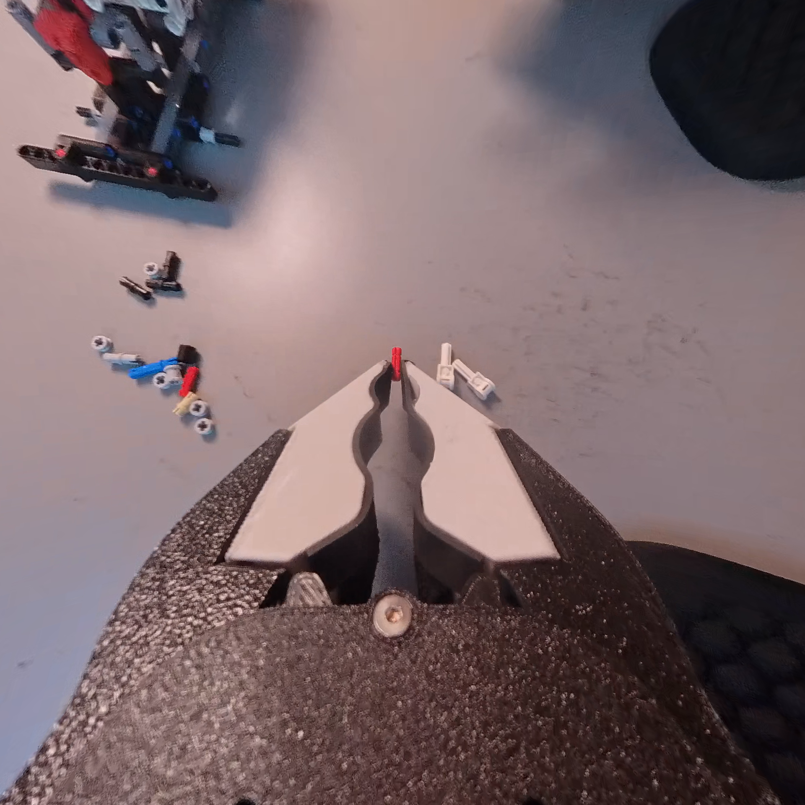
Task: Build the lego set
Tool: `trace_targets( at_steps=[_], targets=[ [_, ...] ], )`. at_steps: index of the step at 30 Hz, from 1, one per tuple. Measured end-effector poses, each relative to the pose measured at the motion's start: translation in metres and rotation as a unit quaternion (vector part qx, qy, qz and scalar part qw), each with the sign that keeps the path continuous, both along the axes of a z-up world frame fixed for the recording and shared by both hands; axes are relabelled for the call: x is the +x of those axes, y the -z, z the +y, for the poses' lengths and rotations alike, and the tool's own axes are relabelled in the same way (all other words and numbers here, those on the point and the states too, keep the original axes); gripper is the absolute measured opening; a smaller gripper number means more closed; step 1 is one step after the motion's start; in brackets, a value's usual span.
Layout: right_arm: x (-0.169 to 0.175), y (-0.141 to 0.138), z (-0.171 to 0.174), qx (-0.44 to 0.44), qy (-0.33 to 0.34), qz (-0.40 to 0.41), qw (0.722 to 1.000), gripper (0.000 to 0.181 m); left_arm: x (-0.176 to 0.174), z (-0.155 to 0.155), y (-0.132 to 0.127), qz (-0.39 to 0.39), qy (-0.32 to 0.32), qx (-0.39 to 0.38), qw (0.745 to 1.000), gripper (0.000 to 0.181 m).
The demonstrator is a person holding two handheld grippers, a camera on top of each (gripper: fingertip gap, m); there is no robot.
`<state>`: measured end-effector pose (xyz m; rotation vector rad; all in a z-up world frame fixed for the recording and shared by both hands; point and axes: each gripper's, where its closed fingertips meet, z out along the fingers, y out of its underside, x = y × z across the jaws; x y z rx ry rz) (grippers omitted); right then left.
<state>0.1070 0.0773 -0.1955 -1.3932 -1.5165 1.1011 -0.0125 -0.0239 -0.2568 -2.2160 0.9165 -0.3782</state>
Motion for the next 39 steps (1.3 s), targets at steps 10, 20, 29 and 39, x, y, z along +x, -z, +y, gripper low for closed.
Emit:
trace_targets(
  at_steps=[10, 20, 29, 39],
  targets=[
    [-0.001, -0.001, -0.004, 0.004, -0.004, 0.001, 1.000, 0.038, -0.041, 0.040, -0.023, -0.096, -0.089, 0.038, 0.991, 0.012],
    [0.000, 0.000, 0.000, 0.002, 0.001, -0.001, 1.000, 0.038, -0.076, 0.070, 0.005, -0.017, -0.122, 0.022, 0.992, 0.009],
    [0.000, 0.004, 0.000, 0.002, 0.000, -0.008, 1.000, 0.038, -0.071, 0.063, 0.014, 0.012, -0.104, 0.002, 0.995, 0.003],
    [0.000, 0.003, 0.000, 0.003, 0.001, -0.007, 1.000, 0.038, -0.069, 0.066, 0.013, 0.018, -0.106, -0.005, 0.994, 0.003]
  ],
)
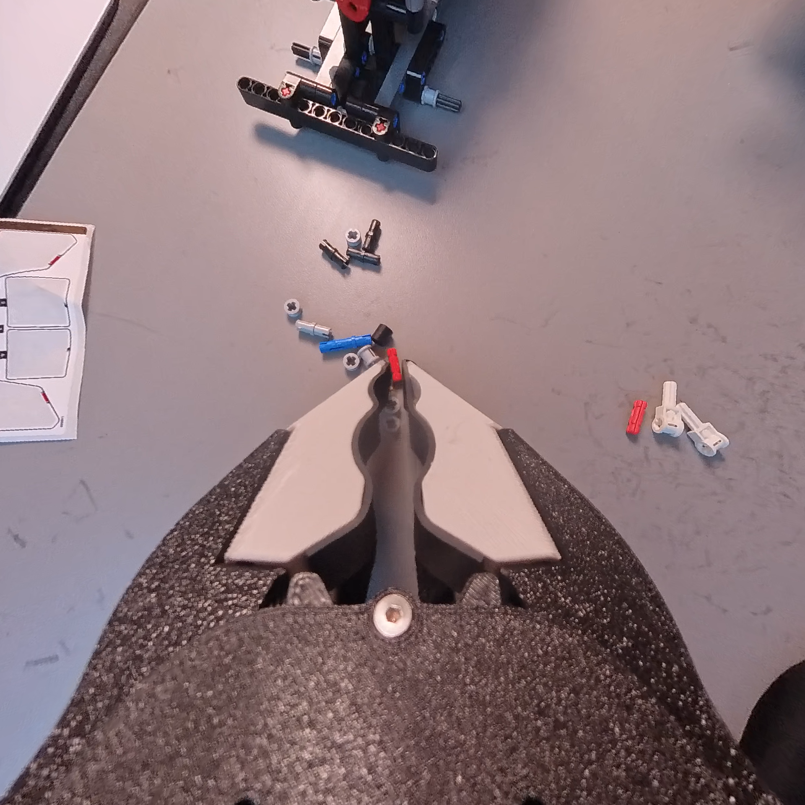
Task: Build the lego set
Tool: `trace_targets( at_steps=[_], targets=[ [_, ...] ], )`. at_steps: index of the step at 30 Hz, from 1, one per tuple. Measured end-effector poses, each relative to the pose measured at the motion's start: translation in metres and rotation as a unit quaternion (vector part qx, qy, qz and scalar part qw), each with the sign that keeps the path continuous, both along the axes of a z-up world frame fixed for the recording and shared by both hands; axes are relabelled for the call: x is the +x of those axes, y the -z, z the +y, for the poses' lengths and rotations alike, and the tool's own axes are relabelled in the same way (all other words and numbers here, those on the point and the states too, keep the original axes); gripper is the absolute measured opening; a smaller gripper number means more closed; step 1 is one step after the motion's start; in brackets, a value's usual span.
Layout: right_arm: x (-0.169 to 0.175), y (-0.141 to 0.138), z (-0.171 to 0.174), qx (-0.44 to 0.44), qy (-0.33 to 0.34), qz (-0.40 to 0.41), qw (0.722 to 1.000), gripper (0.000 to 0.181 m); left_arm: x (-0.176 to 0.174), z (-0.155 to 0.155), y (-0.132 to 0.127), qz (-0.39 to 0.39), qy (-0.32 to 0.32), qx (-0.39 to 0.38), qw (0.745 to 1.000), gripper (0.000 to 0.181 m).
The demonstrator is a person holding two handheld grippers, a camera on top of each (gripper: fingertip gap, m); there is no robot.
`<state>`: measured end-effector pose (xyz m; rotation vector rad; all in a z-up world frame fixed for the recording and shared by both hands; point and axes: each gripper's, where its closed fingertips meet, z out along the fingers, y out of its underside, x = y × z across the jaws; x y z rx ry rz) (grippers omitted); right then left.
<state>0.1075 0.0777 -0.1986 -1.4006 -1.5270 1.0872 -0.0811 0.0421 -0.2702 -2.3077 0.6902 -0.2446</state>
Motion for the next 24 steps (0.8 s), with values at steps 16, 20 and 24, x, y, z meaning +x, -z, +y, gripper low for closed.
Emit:
trace_targets(
  at_steps=[16, 20, 24],
  targets=[
    [-0.001, -0.001, -0.003, -0.002, -0.005, 0.003, 1.000, 0.038, 0.066, -0.074, -0.003, -0.018, 0.106, -0.009, 0.994, 0.002],
    [-0.002, 0.000, -0.005, 0.002, -0.006, -0.001, 1.000, 0.038, 0.069, -0.077, -0.003, -0.012, 0.114, -0.015, 0.993, 0.008],
    [-0.002, -0.002, -0.006, -0.002, -0.005, 0.004, 1.000, 0.038, 0.070, -0.076, -0.050, -0.060, 0.070, 0.058, 0.994, 0.015]
  ],
)
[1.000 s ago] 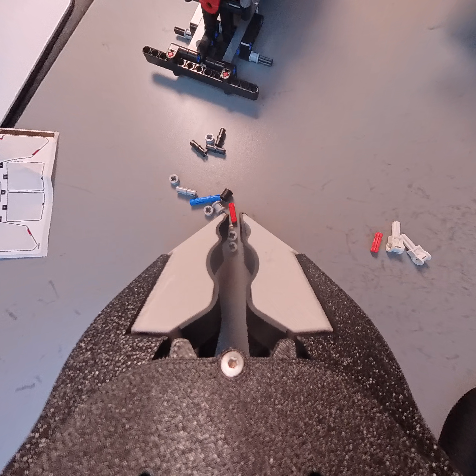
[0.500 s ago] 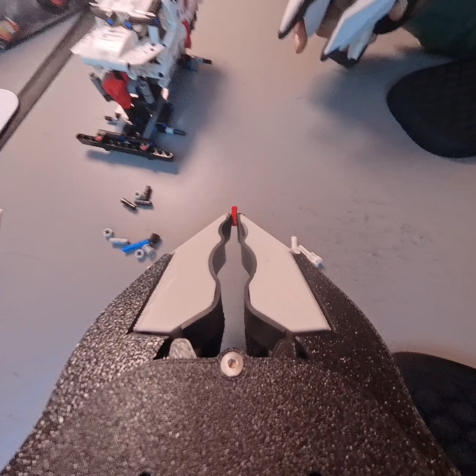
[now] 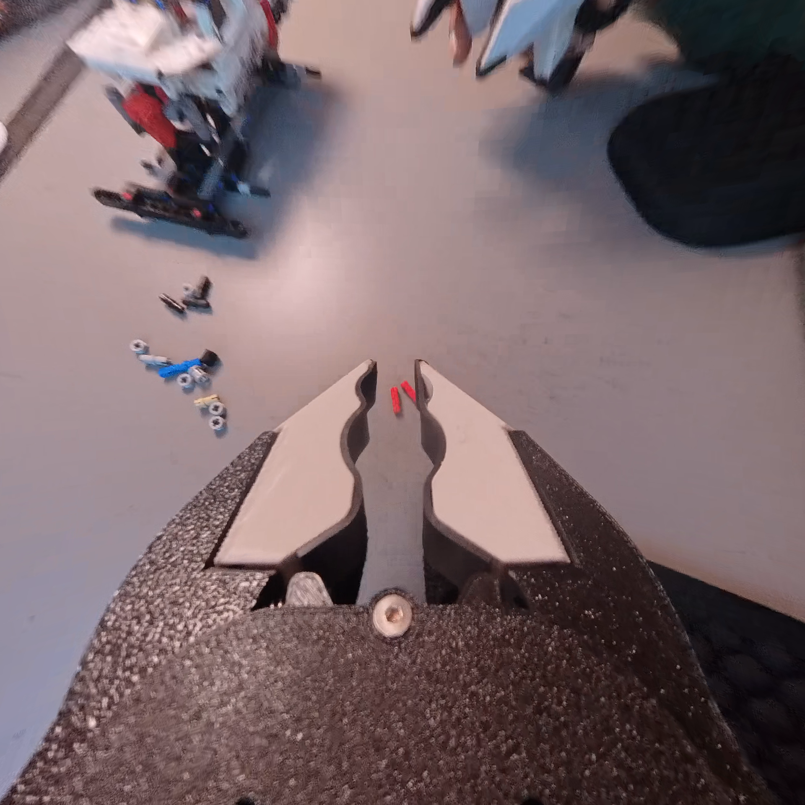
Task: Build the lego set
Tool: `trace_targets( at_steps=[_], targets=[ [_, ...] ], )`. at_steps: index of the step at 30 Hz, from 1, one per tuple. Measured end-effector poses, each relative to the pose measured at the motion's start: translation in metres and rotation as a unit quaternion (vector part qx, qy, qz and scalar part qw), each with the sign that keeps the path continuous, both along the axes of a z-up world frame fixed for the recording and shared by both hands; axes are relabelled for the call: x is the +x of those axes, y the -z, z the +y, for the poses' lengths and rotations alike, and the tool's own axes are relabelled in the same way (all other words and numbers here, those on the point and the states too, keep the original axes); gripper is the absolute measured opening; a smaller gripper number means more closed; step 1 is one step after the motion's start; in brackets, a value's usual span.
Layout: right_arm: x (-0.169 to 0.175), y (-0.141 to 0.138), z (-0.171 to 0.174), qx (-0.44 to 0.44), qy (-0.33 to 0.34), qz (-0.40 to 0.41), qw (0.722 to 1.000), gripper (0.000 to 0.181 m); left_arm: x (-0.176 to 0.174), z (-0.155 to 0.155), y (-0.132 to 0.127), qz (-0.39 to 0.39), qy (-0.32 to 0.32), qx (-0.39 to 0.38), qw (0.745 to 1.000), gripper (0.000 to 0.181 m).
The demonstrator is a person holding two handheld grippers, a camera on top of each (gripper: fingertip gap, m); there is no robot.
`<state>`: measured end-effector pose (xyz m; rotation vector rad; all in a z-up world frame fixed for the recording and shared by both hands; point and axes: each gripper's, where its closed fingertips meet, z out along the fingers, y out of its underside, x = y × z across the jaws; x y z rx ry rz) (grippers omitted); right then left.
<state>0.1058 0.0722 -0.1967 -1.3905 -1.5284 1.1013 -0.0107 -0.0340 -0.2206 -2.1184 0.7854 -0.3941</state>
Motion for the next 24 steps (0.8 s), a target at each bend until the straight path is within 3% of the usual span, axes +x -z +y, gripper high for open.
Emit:
trace_targets(
  at_steps=[2, 5, 7, 9, 12, 14, 17, 20, 22, 24],
  targets=[
    [0.000, -0.001, -0.001, 0.001, -0.002, 0.002, 1.000, 0.038, -0.002, -0.008, -0.047, -0.038, -0.043, 0.076, 0.995, 0.017],
    [-0.001, -0.005, -0.004, 0.003, -0.004, 0.008, 1.000, 0.038, -0.018, -0.046, -0.131, -0.083, -0.114, 0.211, 0.967, 0.023],
    [-0.001, -0.008, -0.006, -0.005, -0.007, 0.015, 1.000, 0.039, -0.064, -0.079, -0.173, -0.050, -0.208, 0.265, 0.940, 0.023],
    [-0.001, -0.010, -0.009, -0.008, -0.012, 0.018, 1.000, 0.040, -0.140, -0.118, -0.187, 0.027, -0.338, 0.234, 0.911, 0.024],
    [-0.002, -0.012, -0.015, 0.002, -0.020, 0.017, 1.000, 0.042, -0.264, -0.190, -0.161, 0.127, -0.499, 0.070, 0.854, 0.026],
    [-0.002, -0.014, -0.018, 0.010, -0.024, 0.019, 0.999, 0.042, -0.307, -0.226, -0.115, 0.138, -0.505, -0.093, 0.847, 0.030],
    [-0.002, -0.016, -0.020, 0.015, -0.026, 0.020, 0.999, 0.042, -0.333, -0.255, -0.049, 0.178, -0.421, -0.268, 0.848, 0.033],
    [0.001, -0.015, -0.019, 0.016, -0.020, 0.016, 1.000, 0.042, -0.341, -0.285, 0.000, 0.258, -0.300, -0.397, 0.828, 0.049],
    [0.003, -0.013, -0.018, 0.015, -0.015, 0.013, 1.000, 0.042, -0.349, -0.298, 0.018, 0.297, -0.253, -0.441, 0.808, 0.055],
    [0.006, -0.011, -0.018, 0.013, -0.010, 0.008, 1.000, 0.041, -0.354, -0.301, 0.029, 0.318, -0.213, -0.447, 0.808, 0.053]
  ],
)
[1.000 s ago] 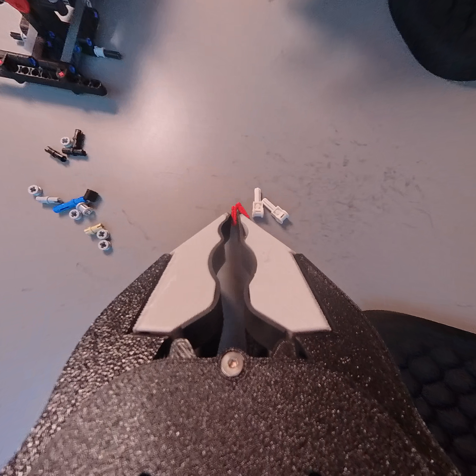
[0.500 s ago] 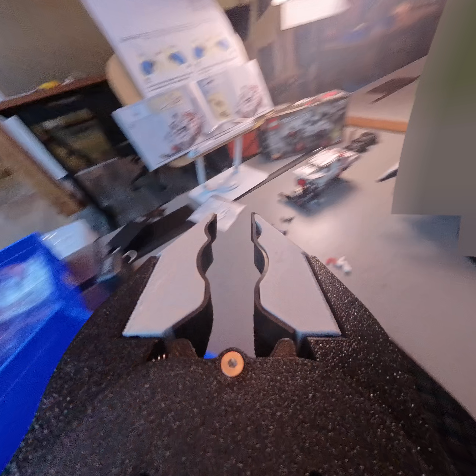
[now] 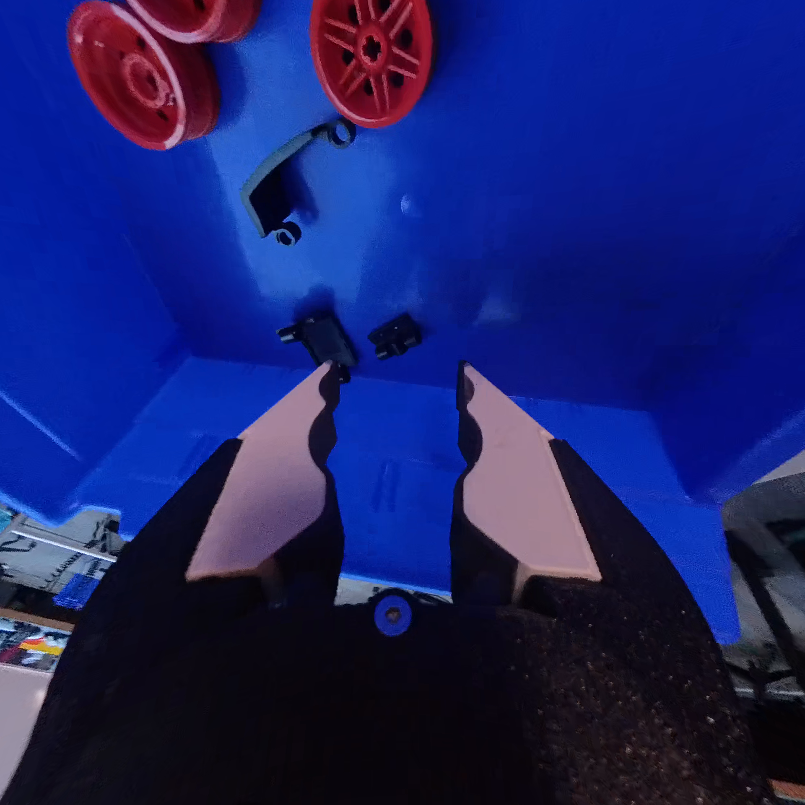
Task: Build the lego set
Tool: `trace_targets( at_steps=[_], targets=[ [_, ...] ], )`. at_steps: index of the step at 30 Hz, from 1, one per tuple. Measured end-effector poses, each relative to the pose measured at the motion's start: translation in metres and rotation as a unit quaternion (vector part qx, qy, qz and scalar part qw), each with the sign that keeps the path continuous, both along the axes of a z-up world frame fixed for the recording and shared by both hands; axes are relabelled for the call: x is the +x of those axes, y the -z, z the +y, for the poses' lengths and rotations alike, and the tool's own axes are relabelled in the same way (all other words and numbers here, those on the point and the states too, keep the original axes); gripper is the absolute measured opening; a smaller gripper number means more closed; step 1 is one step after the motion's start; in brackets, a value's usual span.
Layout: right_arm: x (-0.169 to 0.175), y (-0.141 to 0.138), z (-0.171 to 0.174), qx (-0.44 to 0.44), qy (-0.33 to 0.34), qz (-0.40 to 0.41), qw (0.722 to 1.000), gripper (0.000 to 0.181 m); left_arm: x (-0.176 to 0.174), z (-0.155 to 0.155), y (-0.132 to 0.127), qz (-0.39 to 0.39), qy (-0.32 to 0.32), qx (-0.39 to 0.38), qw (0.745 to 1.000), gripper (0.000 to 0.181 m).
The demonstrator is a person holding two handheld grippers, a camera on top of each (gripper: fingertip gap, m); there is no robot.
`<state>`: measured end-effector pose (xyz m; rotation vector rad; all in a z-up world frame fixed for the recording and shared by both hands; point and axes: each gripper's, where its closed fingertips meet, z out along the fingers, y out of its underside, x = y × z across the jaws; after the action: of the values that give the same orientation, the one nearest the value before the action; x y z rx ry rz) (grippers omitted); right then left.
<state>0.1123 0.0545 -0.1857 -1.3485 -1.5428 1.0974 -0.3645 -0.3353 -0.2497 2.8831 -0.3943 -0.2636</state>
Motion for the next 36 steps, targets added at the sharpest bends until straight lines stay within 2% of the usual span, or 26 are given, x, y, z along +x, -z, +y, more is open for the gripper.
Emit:
trace_targets(
  at_steps=[3, 7, 8, 11, 16, 20, 23, 25, 27, 28, 30, 32, 34, 36],
  targets=[
    [0.003, 0.003, 0.000, -0.002, 0.006, -0.006, 1.000, 0.041, -0.006, -0.002, 0.011, 0.008, 0.054, -0.019, 0.998, 0.044],
    [0.003, 0.007, -0.001, -0.004, 0.008, -0.015, 1.000, 0.041, -0.006, -0.003, 0.019, 0.005, 0.094, -0.047, 0.994, 0.036],
    [0.002, 0.007, -0.002, -0.002, 0.007, -0.017, 1.000, 0.041, -0.006, -0.002, 0.019, 0.003, 0.097, -0.049, 0.994, 0.035],
    [0.000, 0.007, -0.004, -0.001, 0.005, -0.018, 1.000, 0.041, 0.000, -0.005, 0.021, -0.023, 0.087, -0.061, 0.994, 0.017],
    [-0.003, 0.008, -0.006, 0.001, 0.001, -0.021, 1.000, 0.041, 0.006, 0.003, 0.019, -0.038, 0.072, -0.023, 0.996, 0.008],
    [0.000, 0.005, -0.007, 0.009, -0.002, -0.019, 1.000, 0.041, 0.017, 0.019, -0.005, -0.033, 0.068, 0.041, 0.996, 0.008],
    [0.003, 0.001, -0.005, 0.009, 0.001, -0.013, 1.000, 0.041, 0.047, 0.073, -0.059, -0.032, 0.080, 0.196, 0.977, 0.008],
    [0.004, -0.001, -0.004, 0.007, 0.002, -0.007, 1.000, 0.041, 0.098, 0.126, -0.109, -0.067, 0.111, 0.334, 0.934, 0.008],
    [0.002, -0.003, -0.004, 0.003, 0.002, 0.003, 1.000, 0.041, 0.177, 0.174, -0.153, -0.151, 0.138, 0.463, 0.862, 0.008],
    [0.000, -0.003, -0.005, 0.000, 0.001, 0.008, 1.000, 0.041, 0.222, 0.192, -0.164, -0.215, 0.149, 0.502, 0.824, 0.008],
    [-0.003, -0.004, -0.010, 0.001, -0.006, 0.012, 1.000, 0.041, 0.300, 0.222, -0.165, -0.325, 0.150, 0.548, 0.756, 0.008],
    [-0.005, -0.005, -0.017, 0.008, -0.016, 0.010, 1.000, 0.041, 0.360, 0.248, -0.155, -0.456, 0.119, 0.555, 0.685, 0.007],
    [-0.009, -0.011, -0.024, 0.020, -0.026, 0.008, 0.999, 0.041, 0.393, 0.277, -0.147, -0.582, 0.055, 0.532, 0.612, 0.007],
    [-0.017, -0.025, -0.033, 0.041, -0.034, 0.019, 0.998, 0.041, 0.408, 0.302, -0.151, -0.695, -0.007, 0.495, 0.522, 0.007]
  ],
)
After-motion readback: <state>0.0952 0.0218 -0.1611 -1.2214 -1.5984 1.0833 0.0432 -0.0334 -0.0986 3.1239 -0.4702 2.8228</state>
